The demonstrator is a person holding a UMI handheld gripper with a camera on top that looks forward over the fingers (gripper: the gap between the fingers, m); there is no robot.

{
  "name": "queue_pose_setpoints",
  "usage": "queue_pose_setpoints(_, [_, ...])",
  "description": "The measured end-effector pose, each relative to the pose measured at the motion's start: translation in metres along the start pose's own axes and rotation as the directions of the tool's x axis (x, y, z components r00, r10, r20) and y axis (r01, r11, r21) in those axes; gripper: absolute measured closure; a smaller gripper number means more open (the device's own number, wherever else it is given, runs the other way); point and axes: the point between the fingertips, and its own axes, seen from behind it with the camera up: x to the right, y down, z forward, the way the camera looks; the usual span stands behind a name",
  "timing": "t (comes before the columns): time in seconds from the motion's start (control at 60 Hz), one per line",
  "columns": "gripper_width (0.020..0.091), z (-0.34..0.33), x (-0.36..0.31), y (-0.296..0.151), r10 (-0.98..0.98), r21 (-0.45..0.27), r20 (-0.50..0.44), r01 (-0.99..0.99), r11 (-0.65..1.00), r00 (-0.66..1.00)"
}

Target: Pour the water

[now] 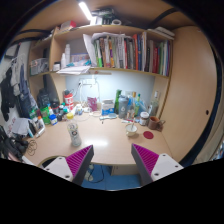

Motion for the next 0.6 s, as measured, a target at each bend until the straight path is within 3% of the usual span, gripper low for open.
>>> queue_pose_setpoints(0.367, [0.0256, -0.010, -0.028, -0.004, -0.001, 0.038, 0.000, 0.001, 0.999, 1.000])
queue_pose_setpoints(0.6, [0.0255, 0.001, -0.065, 0.011, -0.001, 0.015, 0.022, 0.001, 1.000, 1.000])
